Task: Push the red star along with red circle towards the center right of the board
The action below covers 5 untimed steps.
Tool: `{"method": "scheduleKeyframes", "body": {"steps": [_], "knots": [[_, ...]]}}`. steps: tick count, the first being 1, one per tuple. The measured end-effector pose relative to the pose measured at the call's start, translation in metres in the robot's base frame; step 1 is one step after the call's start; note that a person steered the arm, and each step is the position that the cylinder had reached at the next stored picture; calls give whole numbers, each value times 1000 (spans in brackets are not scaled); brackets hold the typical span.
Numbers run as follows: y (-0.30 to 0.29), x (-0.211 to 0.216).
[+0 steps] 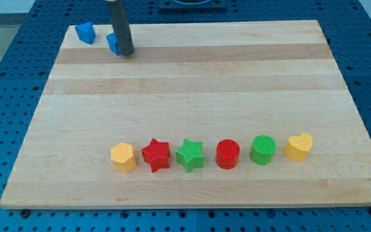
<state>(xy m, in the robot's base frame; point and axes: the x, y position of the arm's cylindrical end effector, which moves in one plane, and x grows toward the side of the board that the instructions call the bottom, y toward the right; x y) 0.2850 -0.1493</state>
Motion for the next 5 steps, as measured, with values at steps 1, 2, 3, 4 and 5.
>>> {"method": "scheduleKeyframes", "body": {"steps": [1, 2, 3, 4, 5], "knots": [[-4, 0], [-5, 2], [-5, 38], [-7, 85], [-17, 128]]}}
